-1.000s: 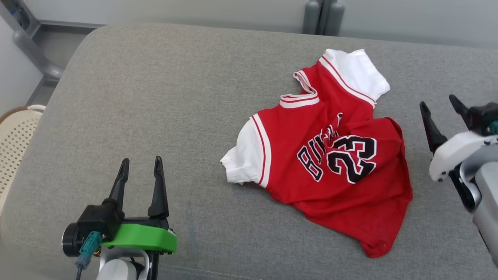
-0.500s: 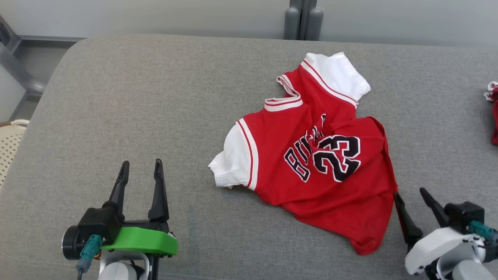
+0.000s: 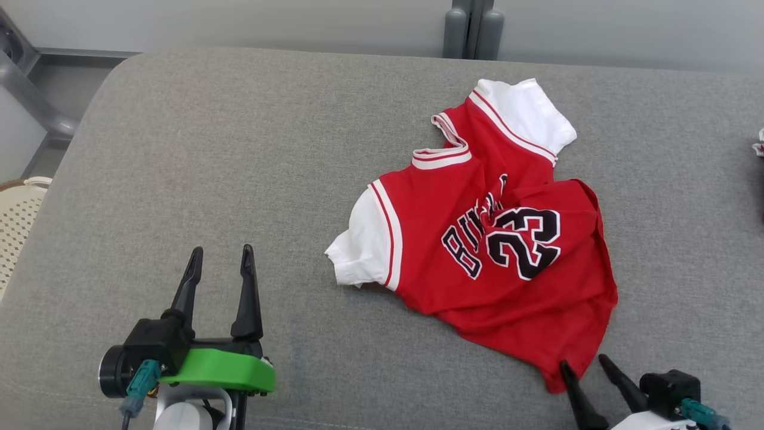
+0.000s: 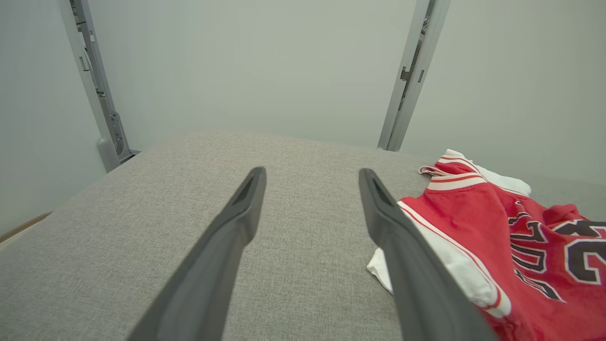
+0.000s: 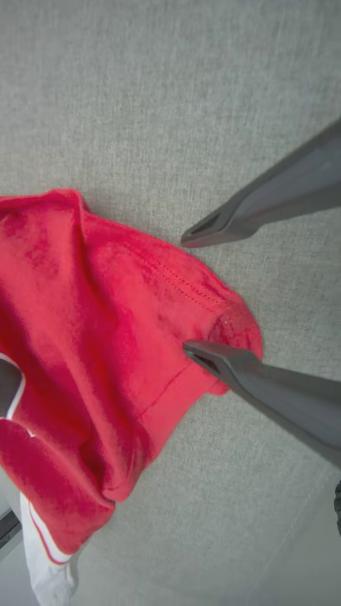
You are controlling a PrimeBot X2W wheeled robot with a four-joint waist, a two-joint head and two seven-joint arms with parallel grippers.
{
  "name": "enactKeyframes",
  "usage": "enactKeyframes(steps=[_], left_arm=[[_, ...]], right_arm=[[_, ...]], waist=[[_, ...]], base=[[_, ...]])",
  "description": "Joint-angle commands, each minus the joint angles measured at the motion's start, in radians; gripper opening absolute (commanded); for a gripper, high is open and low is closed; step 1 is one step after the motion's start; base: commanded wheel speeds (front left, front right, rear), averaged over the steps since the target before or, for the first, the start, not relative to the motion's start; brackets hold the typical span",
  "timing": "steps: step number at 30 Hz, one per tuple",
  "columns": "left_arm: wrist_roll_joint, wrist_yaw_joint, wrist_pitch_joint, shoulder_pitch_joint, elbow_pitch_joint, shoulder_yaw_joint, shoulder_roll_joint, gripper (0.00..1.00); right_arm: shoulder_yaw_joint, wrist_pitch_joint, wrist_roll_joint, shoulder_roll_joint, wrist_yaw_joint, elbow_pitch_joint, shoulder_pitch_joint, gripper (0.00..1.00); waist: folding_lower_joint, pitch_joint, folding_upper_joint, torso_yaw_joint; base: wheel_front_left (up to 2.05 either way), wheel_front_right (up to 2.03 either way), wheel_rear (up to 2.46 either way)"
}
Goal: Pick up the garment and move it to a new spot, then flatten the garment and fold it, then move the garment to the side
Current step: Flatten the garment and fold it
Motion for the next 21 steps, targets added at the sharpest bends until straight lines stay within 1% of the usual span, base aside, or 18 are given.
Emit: enactKeyframes(steps=[1,3,7,8,9,10,12,14,18,21], left_arm=[[-0.004,-0.004,0.000,-0.008,0.000,0.000,0.002,1.00],[-0.003,-0.003,0.000,-0.008,0.002,-0.001,0.002,1.00],[-0.004,0.000,0.000,-0.009,0.004,-0.001,0.002,1.00],[-0.004,-0.001,0.000,-0.009,0.005,-0.001,0.002,1.00],[-0.004,-0.001,0.000,-0.009,0.006,-0.002,0.002,1.00],[-0.004,-0.002,0.000,-0.009,0.007,-0.003,0.002,1.00],[-0.003,-0.001,0.000,-0.008,0.008,-0.001,0.002,1.00],[-0.001,-0.002,0.000,-0.005,0.010,0.005,0.002,1.00],[0.005,-0.005,0.000,0.010,0.009,0.012,0.002,1.00],[0.007,-0.009,0.000,0.018,0.010,0.015,0.002,1.00]], right_arm=[[0.014,0.009,-0.007,0.005,-0.001,-0.006,0.017,1.00],[0.031,0.022,-0.007,0.014,-0.001,-0.001,0.022,1.00],[0.020,0.044,-0.023,0.025,-0.002,0.048,0.015,1.00],[0.021,0.046,-0.021,0.031,-0.002,0.057,0.009,0.50],[0.025,0.049,-0.020,0.034,-0.002,0.069,0.002,0.17],[0.030,0.049,-0.020,0.035,-0.002,0.073,-0.002,0.00],[0.027,0.033,-0.013,0.037,-0.001,0.074,-0.015,0.00],[0.006,0.015,-0.011,0.024,-0.001,0.076,-0.026,0.00],[-0.079,-0.011,-0.009,-0.006,-0.002,0.082,-0.045,0.00],[-0.156,-0.015,-0.017,-0.042,-0.002,0.084,-0.050,0.00]], waist=[[0.0000,0.003,0.0000,0.005],[0.0000,0.004,0.0000,0.010],[0.0000,0.005,0.0000,0.012],[0.0000,0.004,0.0000,0.011],[0.0000,0.004,0.0000,0.011],[0.0000,0.003,0.0000,0.011],[0.0000,-0.001,0.0000,0.008],[0.0000,-0.007,0.0000,0.002],[0.0000,-0.018,0.0000,-0.019],[0.0000,-0.026,0.0000,-0.035]], base=[[0.00,0.00,0.00],[0.00,0.00,0.00],[0.00,0.00,0.00],[0.00,0.00,0.00],[0.00,0.00,0.00],[0.00,0.00,0.00],[0.00,0.00,0.00],[0.00,0.00,0.00],[0.00,0.00,0.00],[0.00,0.00,0.00]])
